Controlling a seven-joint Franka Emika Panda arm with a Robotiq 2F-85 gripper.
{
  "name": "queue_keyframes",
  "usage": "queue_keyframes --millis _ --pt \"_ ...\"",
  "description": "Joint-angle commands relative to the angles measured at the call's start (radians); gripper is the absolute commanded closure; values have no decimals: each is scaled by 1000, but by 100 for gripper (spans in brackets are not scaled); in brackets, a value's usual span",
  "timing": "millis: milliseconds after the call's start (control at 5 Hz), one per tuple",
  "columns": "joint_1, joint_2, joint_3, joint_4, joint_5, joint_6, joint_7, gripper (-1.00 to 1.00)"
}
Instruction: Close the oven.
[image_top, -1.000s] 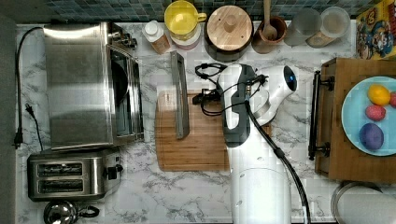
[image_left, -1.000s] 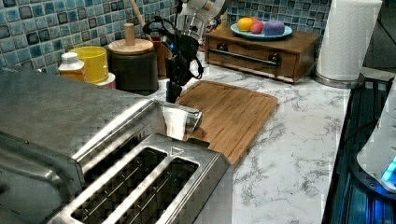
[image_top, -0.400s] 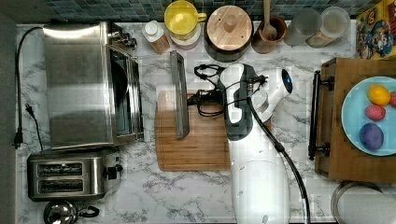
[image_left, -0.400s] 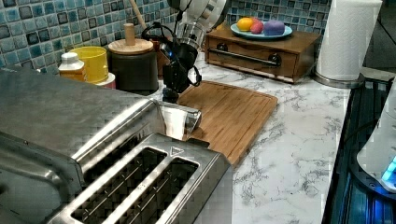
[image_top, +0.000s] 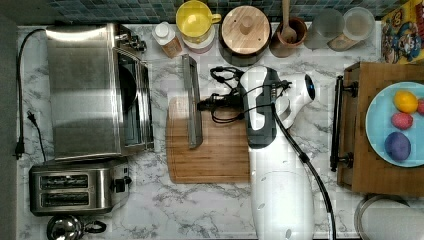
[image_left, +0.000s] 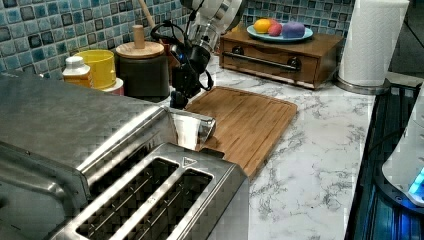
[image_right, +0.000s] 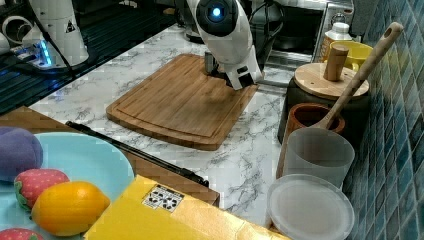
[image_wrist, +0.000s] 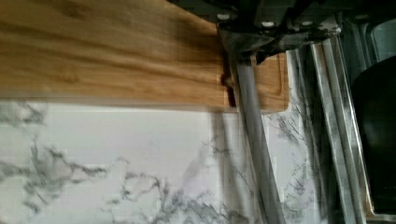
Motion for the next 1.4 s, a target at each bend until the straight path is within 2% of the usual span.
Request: queue_keyframes --millis 200,400,1000,1400 --pt "69 90 67 328 -126 -175 -28 100" --pt "74 120 75 346 -148 -196 -5 100" --pt "63 -19 109 205 -92 -129 40 100" --pt "95 -126 130 171 -95 -120 102 100"
